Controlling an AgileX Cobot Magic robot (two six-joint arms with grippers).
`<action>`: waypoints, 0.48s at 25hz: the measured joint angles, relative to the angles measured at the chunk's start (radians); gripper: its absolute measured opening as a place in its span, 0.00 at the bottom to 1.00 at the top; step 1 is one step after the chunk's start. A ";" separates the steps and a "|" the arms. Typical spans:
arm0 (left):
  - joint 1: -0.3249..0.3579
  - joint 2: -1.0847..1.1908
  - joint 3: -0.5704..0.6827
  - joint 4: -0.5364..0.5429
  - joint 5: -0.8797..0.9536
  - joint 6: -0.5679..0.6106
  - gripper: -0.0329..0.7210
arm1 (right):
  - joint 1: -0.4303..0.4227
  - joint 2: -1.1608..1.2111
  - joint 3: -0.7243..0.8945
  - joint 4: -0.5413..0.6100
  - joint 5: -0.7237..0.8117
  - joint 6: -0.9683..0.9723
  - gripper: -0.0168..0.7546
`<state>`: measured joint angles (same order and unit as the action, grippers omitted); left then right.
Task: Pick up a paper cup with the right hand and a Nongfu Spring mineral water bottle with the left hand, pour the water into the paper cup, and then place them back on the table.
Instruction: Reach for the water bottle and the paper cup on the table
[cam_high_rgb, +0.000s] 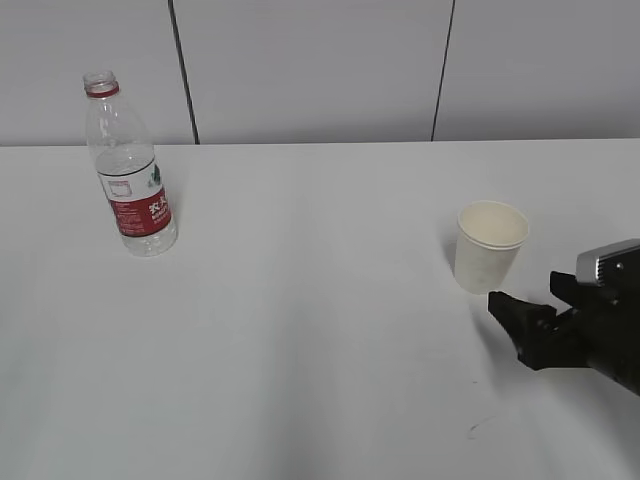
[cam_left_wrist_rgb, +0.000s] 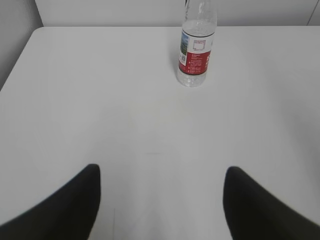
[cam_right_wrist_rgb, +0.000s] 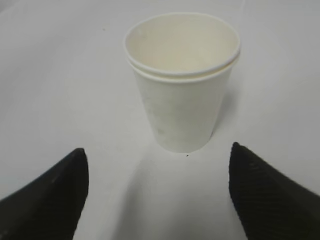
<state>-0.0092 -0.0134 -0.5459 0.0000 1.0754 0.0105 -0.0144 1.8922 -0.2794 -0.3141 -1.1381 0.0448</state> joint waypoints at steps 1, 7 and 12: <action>0.000 0.000 0.000 0.000 0.000 0.000 0.66 | 0.000 0.014 -0.013 0.000 -0.003 -0.008 0.87; 0.000 0.000 0.000 0.000 0.000 0.000 0.66 | 0.000 0.064 -0.090 0.000 -0.005 -0.031 0.87; 0.000 0.000 0.000 0.000 0.000 0.000 0.66 | 0.000 0.118 -0.156 0.002 -0.007 -0.035 0.87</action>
<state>-0.0092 -0.0134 -0.5459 0.0000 1.0754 0.0105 -0.0144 2.0106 -0.4358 -0.3122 -1.1454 0.0096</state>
